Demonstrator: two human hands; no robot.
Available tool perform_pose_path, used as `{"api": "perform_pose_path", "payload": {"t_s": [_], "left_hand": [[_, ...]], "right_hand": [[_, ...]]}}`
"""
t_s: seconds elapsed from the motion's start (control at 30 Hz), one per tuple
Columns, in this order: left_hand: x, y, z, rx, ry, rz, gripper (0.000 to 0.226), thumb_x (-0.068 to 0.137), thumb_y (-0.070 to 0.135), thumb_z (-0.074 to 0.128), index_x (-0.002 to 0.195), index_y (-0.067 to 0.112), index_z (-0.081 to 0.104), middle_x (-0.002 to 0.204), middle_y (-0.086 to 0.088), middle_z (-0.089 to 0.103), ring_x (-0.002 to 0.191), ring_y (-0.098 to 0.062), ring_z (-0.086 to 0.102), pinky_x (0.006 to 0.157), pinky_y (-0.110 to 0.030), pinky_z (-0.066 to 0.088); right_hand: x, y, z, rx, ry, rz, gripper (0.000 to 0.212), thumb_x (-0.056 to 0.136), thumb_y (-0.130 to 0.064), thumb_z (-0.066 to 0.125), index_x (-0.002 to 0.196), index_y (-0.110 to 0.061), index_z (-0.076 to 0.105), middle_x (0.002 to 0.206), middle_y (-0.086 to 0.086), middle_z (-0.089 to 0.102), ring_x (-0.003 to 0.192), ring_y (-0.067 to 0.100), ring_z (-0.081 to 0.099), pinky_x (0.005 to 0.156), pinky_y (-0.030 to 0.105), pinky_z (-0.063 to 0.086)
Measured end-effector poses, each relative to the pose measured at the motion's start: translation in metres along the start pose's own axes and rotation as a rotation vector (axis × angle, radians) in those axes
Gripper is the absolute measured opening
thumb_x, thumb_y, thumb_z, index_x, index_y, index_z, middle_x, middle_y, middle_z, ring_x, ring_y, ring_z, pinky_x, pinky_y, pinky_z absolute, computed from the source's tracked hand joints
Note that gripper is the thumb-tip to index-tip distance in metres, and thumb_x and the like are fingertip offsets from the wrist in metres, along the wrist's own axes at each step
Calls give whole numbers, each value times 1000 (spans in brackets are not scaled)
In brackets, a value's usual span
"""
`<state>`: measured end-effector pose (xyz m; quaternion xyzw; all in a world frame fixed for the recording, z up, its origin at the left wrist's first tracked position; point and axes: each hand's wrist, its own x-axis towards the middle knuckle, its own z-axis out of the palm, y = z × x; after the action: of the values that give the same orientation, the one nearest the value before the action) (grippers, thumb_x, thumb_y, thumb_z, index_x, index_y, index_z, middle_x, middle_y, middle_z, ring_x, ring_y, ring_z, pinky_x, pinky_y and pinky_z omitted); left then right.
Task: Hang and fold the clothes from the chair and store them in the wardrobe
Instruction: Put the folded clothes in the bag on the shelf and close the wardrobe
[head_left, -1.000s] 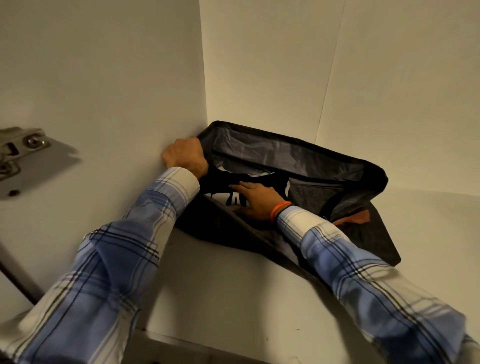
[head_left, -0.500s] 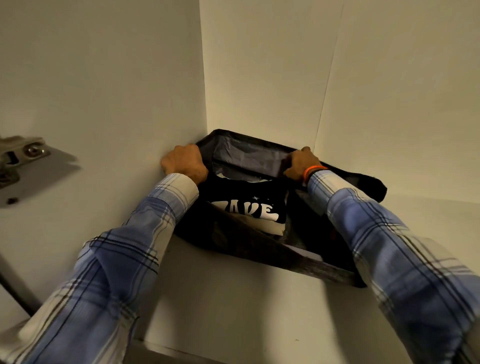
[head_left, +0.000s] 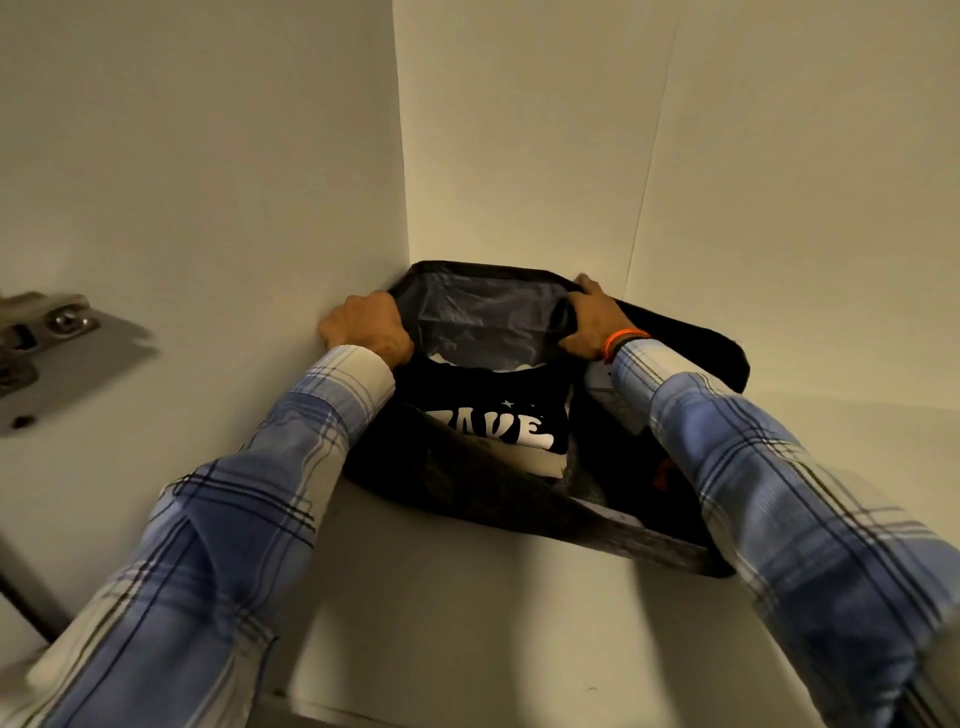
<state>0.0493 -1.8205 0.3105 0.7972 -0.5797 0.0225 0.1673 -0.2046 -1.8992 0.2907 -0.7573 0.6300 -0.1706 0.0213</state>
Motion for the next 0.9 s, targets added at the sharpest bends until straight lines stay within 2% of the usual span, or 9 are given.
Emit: {"api": "perform_pose_path", "payload": {"t_s": [0.13,0.2,0.27,0.33,0.53,0.63,0.73,0.8,0.9], "left_hand": [[1,1,-1,6,-12,21,41,88,20,66,127,10,57,127,-15,58,115,-33,58,89,-37,47],[0,1,-2,1,-27,27,41,87,21,67,126,10,58,126,-14,59,114,-32,59,88,-37,48],[-1,0,-5,-15,-45,30,41,86,21,70,124,11,59,125,-14,60,114,-32,59,88,-37,48],[-3,0,-7,-30,-55,29,41,86,21,71,124,11,60,126,-14,60,114,-32,59,89,-37,48],[-24,-1,-21,-75,-30,48,38,90,18,65,125,6,58,128,-16,59,116,-34,58,90,-38,47],[-44,-2,-28,-96,45,66,36,92,18,62,125,5,57,127,-18,59,115,-36,58,89,-38,47],[-62,-7,-33,-117,131,114,33,90,16,61,122,10,64,124,-18,61,113,-37,57,91,-40,48],[-77,-10,-37,-117,138,170,28,90,15,61,118,14,68,123,-15,63,113,-36,58,96,-43,50],[-98,-14,-40,-158,0,250,27,89,6,60,107,22,72,125,-8,63,112,-31,60,99,-42,50]], "right_hand": [[-19,-23,-1,46,63,-34,61,84,-16,68,139,-3,45,161,20,5,144,35,28,112,29,28],[-31,-39,-2,56,92,-78,52,83,-18,69,131,-5,54,157,20,24,142,34,32,112,30,29],[-43,-54,-2,92,96,-112,44,82,-21,71,123,-8,61,139,16,51,129,31,48,108,32,38],[-58,-66,-2,152,62,-113,38,84,-21,71,120,-10,63,124,11,63,116,25,59,101,30,46],[-106,-90,-7,238,-15,-146,26,92,-32,64,110,-14,69,110,6,69,104,19,63,84,21,44],[-129,-99,-16,269,-81,-174,44,91,-54,57,104,-14,69,97,3,71,92,17,65,78,25,48],[-153,-102,-22,278,-230,-186,61,80,-72,57,96,-15,71,87,0,73,80,13,68,75,28,55],[-166,-102,-23,221,-265,-219,59,71,-72,66,96,-19,71,86,-4,71,81,11,66,76,26,54],[-178,-100,-19,145,-303,-283,52,67,-63,77,99,-23,68,88,-7,65,85,11,61,82,27,51]]}}
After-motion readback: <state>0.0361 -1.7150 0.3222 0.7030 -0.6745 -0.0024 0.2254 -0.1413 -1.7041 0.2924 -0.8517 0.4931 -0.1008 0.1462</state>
